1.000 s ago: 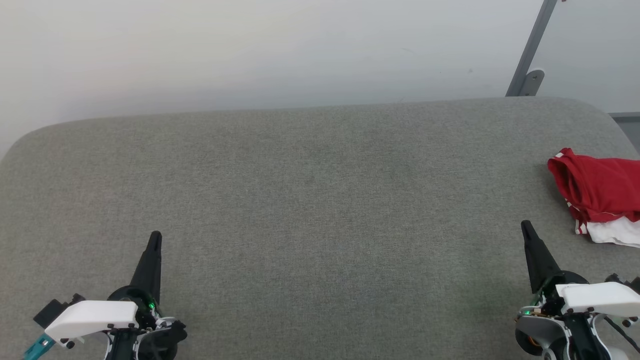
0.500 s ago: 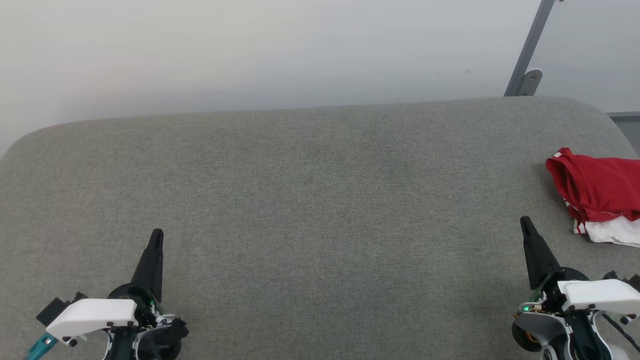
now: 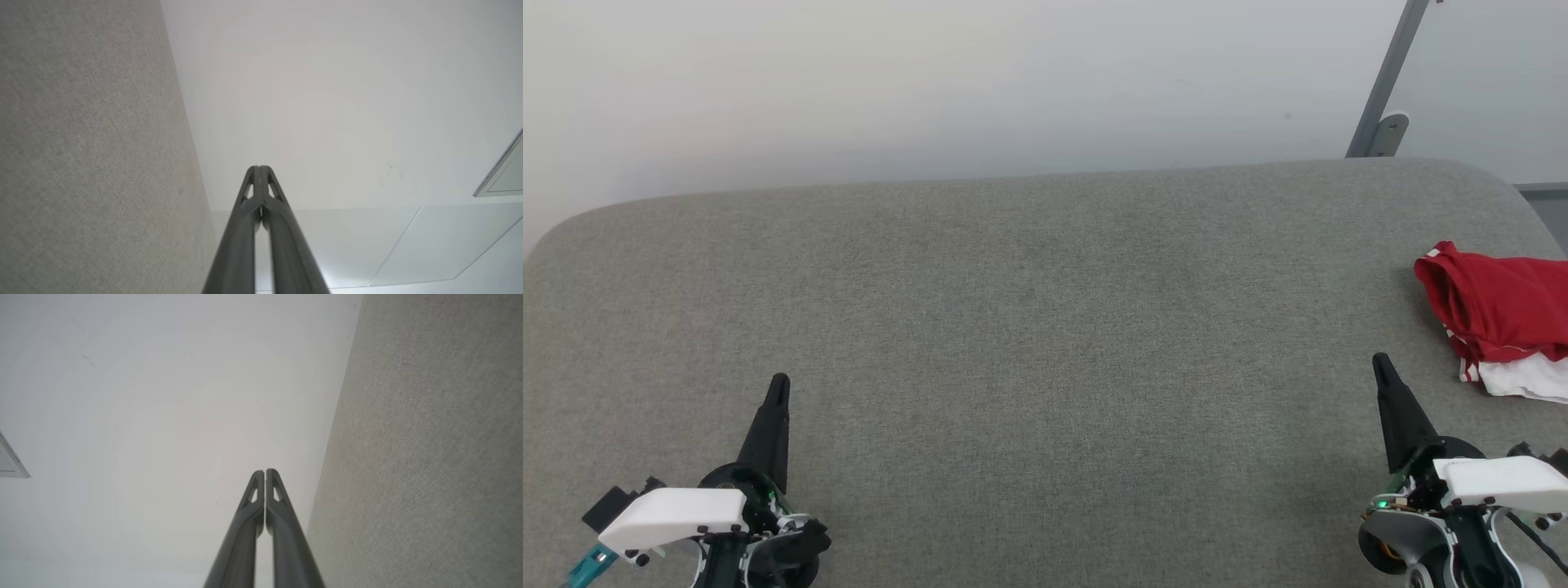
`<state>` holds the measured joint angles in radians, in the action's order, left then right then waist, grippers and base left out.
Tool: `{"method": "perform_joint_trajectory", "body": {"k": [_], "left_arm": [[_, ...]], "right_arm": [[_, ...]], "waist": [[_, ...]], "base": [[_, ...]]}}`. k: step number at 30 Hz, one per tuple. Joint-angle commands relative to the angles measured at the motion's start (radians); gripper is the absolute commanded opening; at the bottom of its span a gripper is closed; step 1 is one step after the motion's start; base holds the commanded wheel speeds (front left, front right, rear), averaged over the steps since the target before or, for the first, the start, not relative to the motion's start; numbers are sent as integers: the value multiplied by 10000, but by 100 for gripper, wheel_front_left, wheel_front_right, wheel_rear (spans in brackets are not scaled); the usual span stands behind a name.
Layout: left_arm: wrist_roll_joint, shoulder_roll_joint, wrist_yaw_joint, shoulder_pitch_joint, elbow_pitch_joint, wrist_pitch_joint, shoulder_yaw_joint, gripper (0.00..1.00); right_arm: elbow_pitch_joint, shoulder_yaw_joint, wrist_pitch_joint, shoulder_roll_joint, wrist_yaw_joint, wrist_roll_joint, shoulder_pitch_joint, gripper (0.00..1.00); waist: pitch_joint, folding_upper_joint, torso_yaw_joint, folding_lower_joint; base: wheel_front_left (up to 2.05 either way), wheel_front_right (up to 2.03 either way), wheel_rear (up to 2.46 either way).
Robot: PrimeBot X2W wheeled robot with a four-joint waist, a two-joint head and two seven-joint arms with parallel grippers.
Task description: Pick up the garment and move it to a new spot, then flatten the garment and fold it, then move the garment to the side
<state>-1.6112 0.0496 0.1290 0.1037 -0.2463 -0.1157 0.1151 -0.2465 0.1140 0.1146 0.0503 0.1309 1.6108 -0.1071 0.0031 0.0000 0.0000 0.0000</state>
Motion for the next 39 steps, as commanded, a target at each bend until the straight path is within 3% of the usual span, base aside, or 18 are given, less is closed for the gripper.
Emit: {"method": "perform_joint_trajectory", "body": {"k": [1, 39], "left_arm": [[-16, 5, 32, 122, 1, -19, -7, 0], [-18, 4, 32, 122, 2, -18, -9, 0]], "right_arm": [[36, 9, 29, -17, -3, 37, -46, 0], [37, 6, 26, -17, -3, 39, -46, 0]], "waist": [[0, 0, 0, 0], [0, 0, 0, 0]], "base": [[0, 0, 0], [0, 0, 0]]}}
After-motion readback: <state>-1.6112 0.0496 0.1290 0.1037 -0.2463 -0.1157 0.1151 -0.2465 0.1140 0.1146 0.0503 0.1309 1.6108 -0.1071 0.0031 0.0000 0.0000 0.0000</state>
